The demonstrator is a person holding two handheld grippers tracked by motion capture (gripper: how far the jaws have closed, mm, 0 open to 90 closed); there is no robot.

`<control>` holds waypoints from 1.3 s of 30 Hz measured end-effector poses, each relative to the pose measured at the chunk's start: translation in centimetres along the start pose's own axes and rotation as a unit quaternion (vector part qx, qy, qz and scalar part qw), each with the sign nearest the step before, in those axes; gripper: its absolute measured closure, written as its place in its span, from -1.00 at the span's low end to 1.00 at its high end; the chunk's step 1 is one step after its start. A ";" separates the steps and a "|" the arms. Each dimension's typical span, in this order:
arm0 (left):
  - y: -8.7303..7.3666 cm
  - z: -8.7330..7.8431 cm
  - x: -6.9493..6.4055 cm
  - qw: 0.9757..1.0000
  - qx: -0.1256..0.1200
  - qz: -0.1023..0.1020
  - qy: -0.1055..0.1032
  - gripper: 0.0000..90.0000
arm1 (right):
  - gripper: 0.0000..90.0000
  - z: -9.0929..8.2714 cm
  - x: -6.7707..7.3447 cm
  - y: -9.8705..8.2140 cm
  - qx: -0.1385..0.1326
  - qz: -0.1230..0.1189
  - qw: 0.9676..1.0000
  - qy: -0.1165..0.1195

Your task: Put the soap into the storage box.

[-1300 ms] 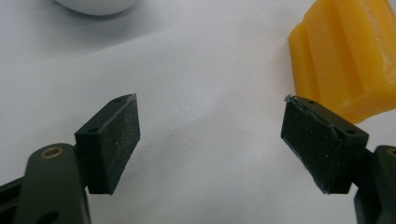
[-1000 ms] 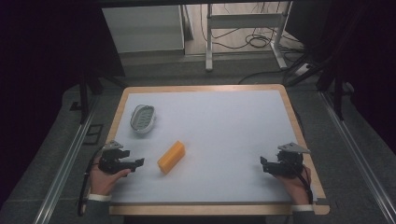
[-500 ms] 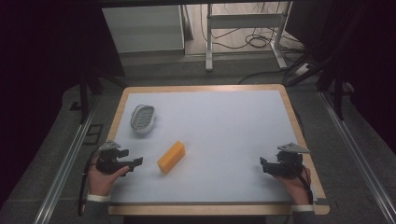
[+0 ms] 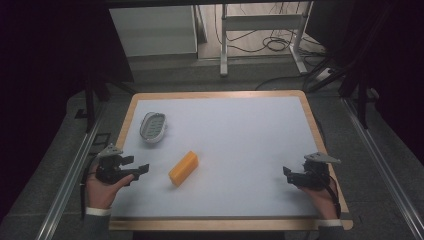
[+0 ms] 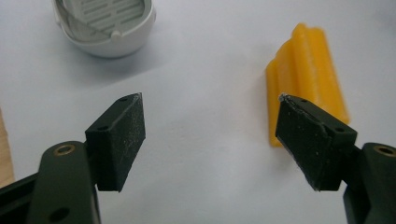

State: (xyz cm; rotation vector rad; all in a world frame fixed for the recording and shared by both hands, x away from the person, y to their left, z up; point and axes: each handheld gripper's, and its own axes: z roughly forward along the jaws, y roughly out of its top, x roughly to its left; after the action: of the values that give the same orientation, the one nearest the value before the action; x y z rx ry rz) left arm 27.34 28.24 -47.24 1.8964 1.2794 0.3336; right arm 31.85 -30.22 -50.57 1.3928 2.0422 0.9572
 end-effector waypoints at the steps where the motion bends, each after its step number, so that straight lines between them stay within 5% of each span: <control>1: 0.4 -0.3 -0.2 1.000 0.003 0.003 0.002 -0.46 | -0.82 -0.1 0.0 0.0 -0.001 0.002 1.000 -0.002; 17: 1.6 -1.7 -0.3 1.000 0.004 0.008 -0.001 -0.46 | -0.81 -0.5 0.0 0.1 -0.005 0.006 1.000 0.000; 39: 4.5 -0.3 -3.4 0.997 0.046 0.054 -0.023 -0.46 | -0.81 -0.6 0.0 0.1 -0.011 0.011 1.000 -0.004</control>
State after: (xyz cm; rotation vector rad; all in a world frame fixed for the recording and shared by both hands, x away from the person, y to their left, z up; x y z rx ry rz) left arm 28.60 24.73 -42.98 2.0443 1.1838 0.2887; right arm 31.48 -30.41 -50.11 1.4076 2.0083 0.9784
